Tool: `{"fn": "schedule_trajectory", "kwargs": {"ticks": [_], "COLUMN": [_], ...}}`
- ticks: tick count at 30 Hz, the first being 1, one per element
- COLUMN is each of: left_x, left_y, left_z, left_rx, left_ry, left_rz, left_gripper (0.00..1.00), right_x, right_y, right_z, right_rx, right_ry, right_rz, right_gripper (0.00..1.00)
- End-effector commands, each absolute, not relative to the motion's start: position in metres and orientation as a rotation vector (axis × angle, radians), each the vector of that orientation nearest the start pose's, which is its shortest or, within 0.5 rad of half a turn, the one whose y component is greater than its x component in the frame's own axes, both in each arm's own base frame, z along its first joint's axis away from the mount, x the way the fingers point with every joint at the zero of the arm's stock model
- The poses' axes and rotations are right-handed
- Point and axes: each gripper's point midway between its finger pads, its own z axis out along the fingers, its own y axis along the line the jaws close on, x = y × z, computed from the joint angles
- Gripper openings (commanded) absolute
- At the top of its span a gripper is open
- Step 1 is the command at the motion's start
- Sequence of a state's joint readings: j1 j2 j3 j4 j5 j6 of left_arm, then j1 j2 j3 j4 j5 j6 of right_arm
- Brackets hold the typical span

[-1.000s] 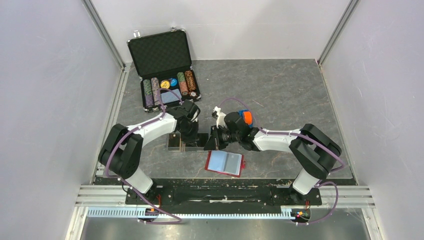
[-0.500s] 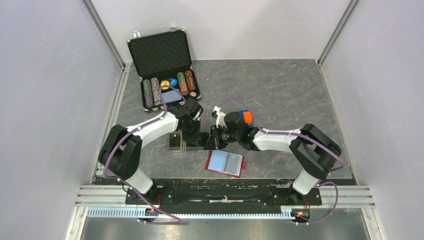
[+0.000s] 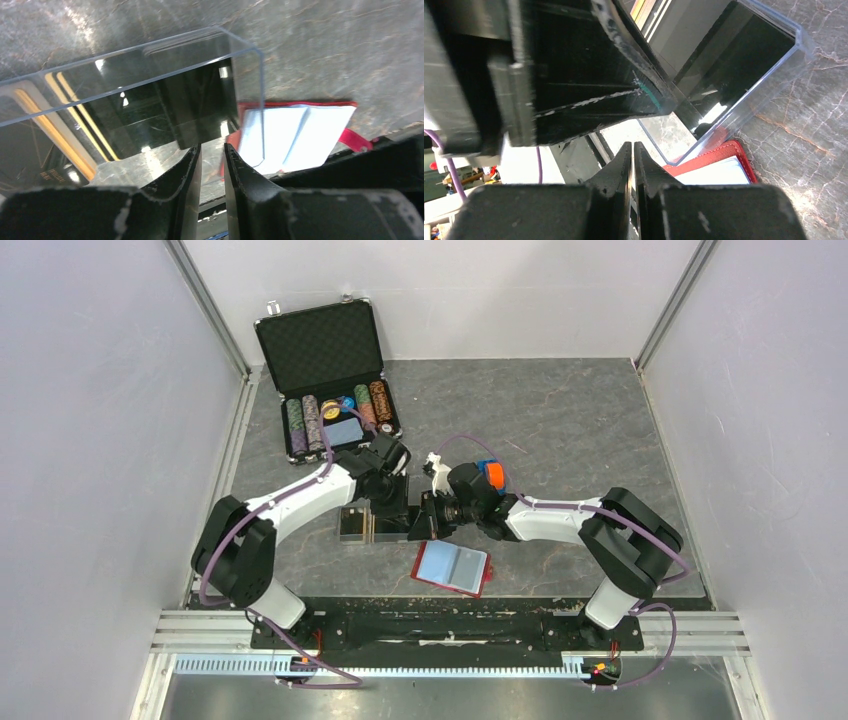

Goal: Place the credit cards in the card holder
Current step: Pick up the credit card from the storage box.

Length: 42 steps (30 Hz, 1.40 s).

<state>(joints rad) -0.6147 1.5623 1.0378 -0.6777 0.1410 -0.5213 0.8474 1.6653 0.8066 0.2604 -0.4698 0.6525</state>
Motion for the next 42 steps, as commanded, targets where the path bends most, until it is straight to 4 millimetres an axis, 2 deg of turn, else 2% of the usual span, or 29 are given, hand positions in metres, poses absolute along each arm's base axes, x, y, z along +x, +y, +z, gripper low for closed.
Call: {"fn": "schedule_trajectory", "kwargs": {"ticks": [1,4,7,11,12,14,18,21,24,28,33,35,42], "left_x": [0.244,0.244,0.244,0.247,0.247,0.248,0.248,0.246,0.245,0.244,0.243,0.242,0.237], "left_y": [-0.243,-0.247,-0.242,-0.219,-0.213,-0.201,-0.185,-0.19,-0.197,-0.203,-0.213,-0.22,-0.236], "left_z": [0.097,0.095,0.089,0.08,0.078,0.075,0.062,0.05,0.039,0.03,0.032,0.033,0.036], "left_rx": [0.147,0.129,0.118,0.085,0.075,0.047,0.007,0.011,0.011,0.008,0.028,0.049,0.11], "left_ry": [2.736,2.729,2.748,2.771,2.777,2.786,2.817,2.851,2.873,2.895,2.886,2.883,2.89], "left_rz": [-0.645,-0.688,-0.648,-0.502,-0.472,-0.441,-0.414,-0.469,-0.515,-0.558,-0.593,-0.615,-0.61], "left_gripper": [0.29,0.29,0.3,0.46,0.48,0.49,0.5,0.49,0.47,0.44,0.32,0.29,0.22], "right_x": [0.204,0.204,0.204,0.21,0.212,0.216,0.223,0.226,0.227,0.227,0.223,0.221,0.215], "right_y": [0.386,0.386,0.385,0.381,0.378,0.374,0.367,0.363,0.359,0.353,0.352,0.353,0.357], "right_z": [0.098,0.098,0.098,0.105,0.107,0.114,0.125,0.125,0.117,0.097,0.075,0.069,0.065], "right_rx": [-0.575,-0.577,-0.58,-0.573,-0.567,-0.554,-0.534,-0.523,-0.511,-0.48,-0.467,-0.472,-0.482], "right_ry": [2.3,2.299,2.3,2.277,2.266,2.242,2.207,2.201,2.224,2.305,2.382,2.401,2.409], "right_rz": [1.303,1.298,1.292,1.254,1.238,1.212,1.172,1.151,1.131,1.094,1.077,1.084,1.136], "right_gripper": [0.06,0.06,0.06,0.06,0.07,0.1,0.23,0.36,0.42,0.47,0.46,0.43,0.22]}}
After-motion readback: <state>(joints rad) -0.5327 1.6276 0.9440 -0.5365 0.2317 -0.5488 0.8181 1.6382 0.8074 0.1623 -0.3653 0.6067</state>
